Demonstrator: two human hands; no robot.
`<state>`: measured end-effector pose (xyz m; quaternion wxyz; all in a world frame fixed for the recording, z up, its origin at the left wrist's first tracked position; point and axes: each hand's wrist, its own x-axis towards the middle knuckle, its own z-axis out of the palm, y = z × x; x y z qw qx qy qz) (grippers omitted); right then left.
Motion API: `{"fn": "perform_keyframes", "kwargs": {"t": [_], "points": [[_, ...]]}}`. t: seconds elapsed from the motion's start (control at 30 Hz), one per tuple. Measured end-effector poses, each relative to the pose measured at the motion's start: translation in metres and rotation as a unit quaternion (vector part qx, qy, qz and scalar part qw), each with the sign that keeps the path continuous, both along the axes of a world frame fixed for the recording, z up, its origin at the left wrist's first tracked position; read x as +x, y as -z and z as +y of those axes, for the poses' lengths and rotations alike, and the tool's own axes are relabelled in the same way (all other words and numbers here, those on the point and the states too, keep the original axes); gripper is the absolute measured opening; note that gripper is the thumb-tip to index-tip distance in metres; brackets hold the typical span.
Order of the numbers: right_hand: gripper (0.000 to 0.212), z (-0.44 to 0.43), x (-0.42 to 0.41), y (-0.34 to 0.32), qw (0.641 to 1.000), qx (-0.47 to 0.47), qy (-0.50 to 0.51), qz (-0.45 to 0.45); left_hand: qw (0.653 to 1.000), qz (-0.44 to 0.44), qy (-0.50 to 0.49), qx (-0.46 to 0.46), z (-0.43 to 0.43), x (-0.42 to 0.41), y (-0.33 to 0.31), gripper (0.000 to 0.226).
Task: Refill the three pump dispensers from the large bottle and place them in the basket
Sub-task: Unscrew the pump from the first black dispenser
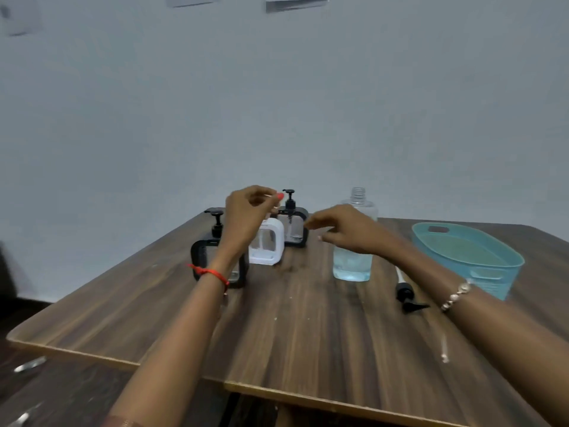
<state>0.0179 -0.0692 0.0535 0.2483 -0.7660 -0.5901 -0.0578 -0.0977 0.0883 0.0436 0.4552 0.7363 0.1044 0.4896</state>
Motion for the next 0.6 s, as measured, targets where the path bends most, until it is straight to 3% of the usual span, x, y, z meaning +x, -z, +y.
{"fn": "perform_keyframes", "kwargs": {"t": [0.1,0.17,0.27,0.4,0.5,0.6], "points": [[0.039,0.049,-0.026,0.006,0.999,0.013,-0.019,0.025,0.988,-0.082,-0.129,0.016,0.028,-0.026,0.014,0.016],[0.045,0.080,-0.037,0.014,0.998,0.013,-0.012,0.054,0.979,-0.098,-0.176,-0.006,0.047,-0.041,0.027,0.028],[0.059,0.119,-0.047,0.030,0.995,0.000,0.008,0.100,0.984,-0.024,-0.162,-0.073,0.077,-0.051,0.047,0.061],[0.058,0.148,-0.050,0.054,0.986,-0.009,0.055,0.154,0.974,0.124,-0.102,-0.161,0.101,-0.052,0.075,0.092],[0.041,0.157,-0.046,0.070,0.976,0.024,0.059,0.210,0.965,0.166,-0.067,-0.190,0.101,-0.046,0.089,0.086],[0.033,0.155,-0.042,0.075,0.969,0.048,0.063,0.234,0.968,0.170,-0.051,-0.176,0.097,-0.039,0.093,0.052]]}}
